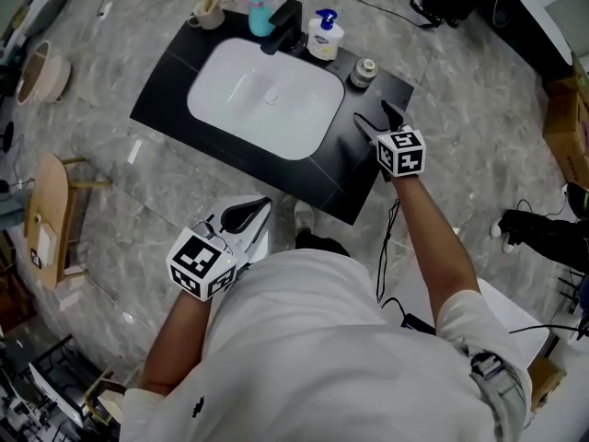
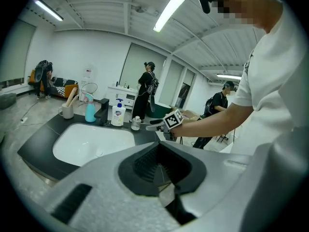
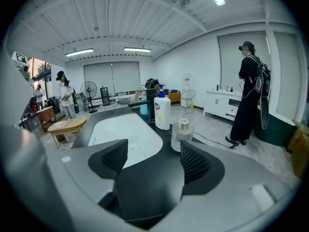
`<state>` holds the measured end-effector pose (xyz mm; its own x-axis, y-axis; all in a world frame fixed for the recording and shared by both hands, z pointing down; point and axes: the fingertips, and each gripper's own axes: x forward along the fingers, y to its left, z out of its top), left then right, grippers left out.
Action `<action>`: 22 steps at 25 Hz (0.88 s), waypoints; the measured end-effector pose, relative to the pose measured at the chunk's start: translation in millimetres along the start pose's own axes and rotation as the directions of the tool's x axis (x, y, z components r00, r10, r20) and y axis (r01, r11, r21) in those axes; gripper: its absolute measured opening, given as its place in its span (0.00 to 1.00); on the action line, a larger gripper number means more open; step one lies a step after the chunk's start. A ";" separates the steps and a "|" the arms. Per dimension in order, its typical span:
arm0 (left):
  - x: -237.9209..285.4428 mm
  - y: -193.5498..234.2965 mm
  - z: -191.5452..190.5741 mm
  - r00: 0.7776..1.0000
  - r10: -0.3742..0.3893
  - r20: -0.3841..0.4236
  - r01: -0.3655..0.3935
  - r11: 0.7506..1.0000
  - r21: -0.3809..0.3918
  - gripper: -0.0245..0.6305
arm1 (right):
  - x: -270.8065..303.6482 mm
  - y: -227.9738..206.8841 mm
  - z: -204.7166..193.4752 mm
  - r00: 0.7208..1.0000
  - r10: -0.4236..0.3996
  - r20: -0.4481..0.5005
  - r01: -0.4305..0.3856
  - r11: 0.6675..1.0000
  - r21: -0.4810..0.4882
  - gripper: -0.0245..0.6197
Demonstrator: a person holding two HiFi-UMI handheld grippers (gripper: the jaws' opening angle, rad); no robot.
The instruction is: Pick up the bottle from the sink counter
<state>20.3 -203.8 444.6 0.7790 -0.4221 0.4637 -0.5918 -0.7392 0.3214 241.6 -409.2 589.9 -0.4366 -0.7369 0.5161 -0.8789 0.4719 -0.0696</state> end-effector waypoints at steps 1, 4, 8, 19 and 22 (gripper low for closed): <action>4.3 3.9 2.7 1.000 0.010 -0.001 -0.010 1.000 -0.007 0.05 | 9.4 -9.2 0.8 1.000 -0.004 0.001 0.004 1.000 0.008 0.60; 14.3 14.1 10.0 0.999 0.035 -0.003 -0.035 0.999 -0.024 0.05 | 35.3 -33.0 4.1 1.000 -0.017 0.005 0.017 1.000 0.021 0.61; 21.8 27.0 15.7 0.999 0.051 -0.008 -0.052 0.998 -0.046 0.05 | 69.0 -57.3 6.7 0.999 -0.038 -0.002 0.038 0.999 0.024 0.62; 28.7 49.4 20.5 0.996 0.084 -0.035 -0.086 0.995 -0.058 0.05 | 126.5 -87.9 13.3 0.998 -0.060 0.000 0.059 0.997 0.053 0.65; 29.6 53.9 18.8 0.995 0.091 -0.046 -0.093 0.994 -0.061 0.05 | 138.7 -91.9 11.4 0.998 -0.055 -0.011 0.056 0.997 0.044 0.65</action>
<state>15.5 -266.0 460.1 0.7119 -0.4628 0.5282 -0.6733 -0.6636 0.3261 259.7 -560.2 658.1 -0.3851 -0.7565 0.5286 -0.9095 0.4082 -0.0785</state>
